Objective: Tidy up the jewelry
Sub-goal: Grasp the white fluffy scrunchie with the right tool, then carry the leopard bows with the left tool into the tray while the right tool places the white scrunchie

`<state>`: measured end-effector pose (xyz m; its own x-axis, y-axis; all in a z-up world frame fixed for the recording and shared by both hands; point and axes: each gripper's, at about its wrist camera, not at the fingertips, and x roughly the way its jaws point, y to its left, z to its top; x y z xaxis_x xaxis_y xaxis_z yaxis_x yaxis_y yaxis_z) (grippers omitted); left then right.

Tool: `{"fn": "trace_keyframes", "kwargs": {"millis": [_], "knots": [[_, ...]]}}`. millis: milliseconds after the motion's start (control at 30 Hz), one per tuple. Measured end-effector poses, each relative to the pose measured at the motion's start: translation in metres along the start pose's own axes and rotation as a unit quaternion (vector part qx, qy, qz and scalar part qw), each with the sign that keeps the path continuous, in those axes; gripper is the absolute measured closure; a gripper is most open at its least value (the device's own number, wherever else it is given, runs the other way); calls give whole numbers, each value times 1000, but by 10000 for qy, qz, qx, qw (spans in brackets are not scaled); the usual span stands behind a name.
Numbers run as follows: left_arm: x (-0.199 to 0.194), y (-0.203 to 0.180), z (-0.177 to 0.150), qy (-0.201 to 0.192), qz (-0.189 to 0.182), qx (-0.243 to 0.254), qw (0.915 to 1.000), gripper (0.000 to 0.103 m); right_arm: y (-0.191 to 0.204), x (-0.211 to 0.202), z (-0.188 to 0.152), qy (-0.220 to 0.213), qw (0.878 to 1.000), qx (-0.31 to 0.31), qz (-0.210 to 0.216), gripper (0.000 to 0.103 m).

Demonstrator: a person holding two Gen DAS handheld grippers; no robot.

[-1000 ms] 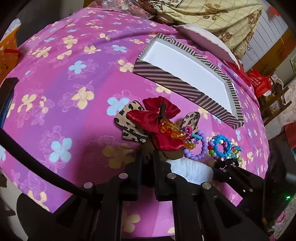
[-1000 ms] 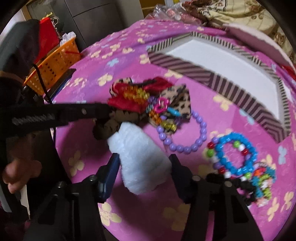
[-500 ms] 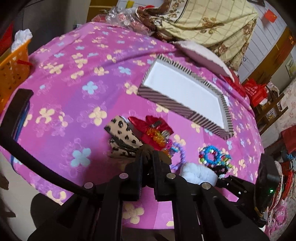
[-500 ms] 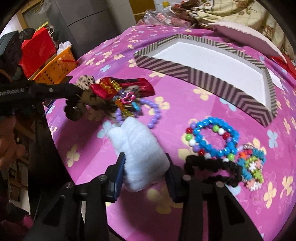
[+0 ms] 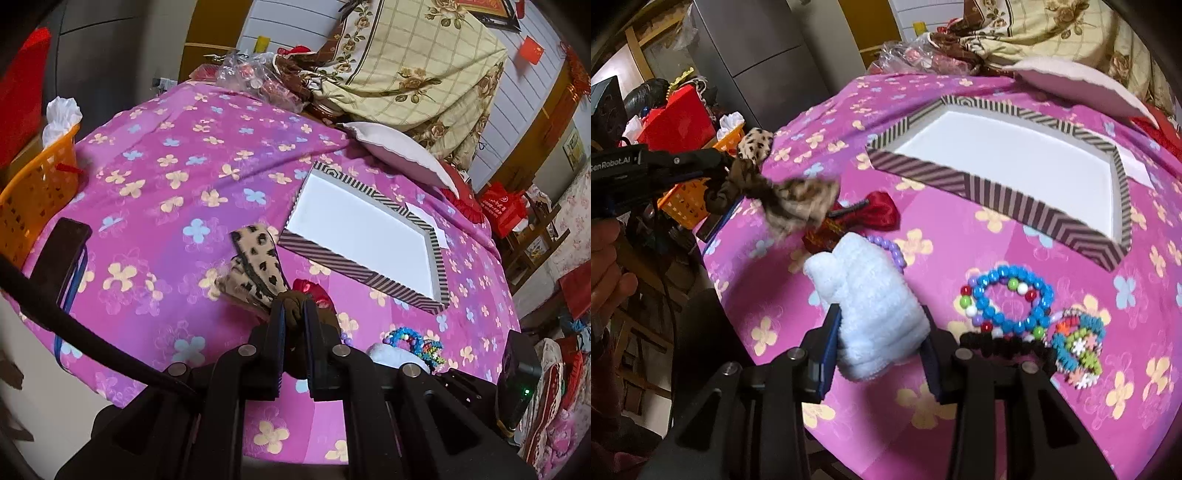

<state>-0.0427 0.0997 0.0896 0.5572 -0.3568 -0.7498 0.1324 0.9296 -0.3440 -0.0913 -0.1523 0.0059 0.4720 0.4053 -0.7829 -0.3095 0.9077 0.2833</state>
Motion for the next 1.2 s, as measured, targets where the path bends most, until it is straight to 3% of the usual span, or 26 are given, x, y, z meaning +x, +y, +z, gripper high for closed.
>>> {"fn": "trace_keyframes", "kwargs": {"millis": [500, 933, 1200], "knots": [[26, -30, 39, -170, -69, 142, 9997, 73, -23, -3, 52, -325, 9980, 363, -410, 62], [128, -56, 103, 58, 163, 64, 9998, 73, -78, 36, 123, -301, 9906, 1026, -858, 62], [188, -54, 95, 517, 509, 193, 9972, 73, -108, 84, 136, 27, 9858, 1401, -922, 62]]}}
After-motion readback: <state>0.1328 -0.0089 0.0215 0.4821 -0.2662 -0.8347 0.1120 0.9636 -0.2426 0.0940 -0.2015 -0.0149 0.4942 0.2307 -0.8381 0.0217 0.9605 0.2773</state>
